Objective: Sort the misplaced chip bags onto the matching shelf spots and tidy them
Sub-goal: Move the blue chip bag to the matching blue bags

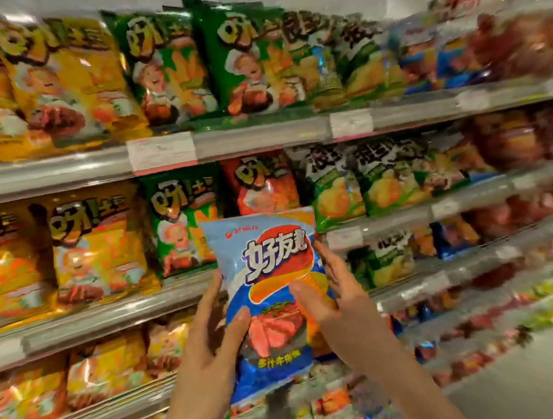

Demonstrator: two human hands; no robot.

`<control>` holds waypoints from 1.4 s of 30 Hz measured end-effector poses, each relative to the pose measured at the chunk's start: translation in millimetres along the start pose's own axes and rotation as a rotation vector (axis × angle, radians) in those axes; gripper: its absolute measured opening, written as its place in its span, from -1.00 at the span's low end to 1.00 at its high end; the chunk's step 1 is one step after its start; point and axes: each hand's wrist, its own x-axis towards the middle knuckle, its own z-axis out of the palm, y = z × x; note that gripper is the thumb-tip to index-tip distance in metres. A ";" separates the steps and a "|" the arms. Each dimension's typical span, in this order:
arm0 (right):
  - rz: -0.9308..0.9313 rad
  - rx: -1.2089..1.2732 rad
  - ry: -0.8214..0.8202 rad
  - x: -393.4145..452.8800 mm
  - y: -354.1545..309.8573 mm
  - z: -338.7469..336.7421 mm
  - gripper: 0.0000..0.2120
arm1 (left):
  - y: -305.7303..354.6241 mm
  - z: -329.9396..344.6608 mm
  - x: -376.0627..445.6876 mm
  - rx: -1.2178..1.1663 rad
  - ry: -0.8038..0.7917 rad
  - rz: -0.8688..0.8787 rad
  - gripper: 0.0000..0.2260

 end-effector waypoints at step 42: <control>-0.077 -0.295 -0.145 245.2 69.5 -437.0 -0.11 | -12.4 456.5 208.3 -0.003 0.146 -0.021 -0.54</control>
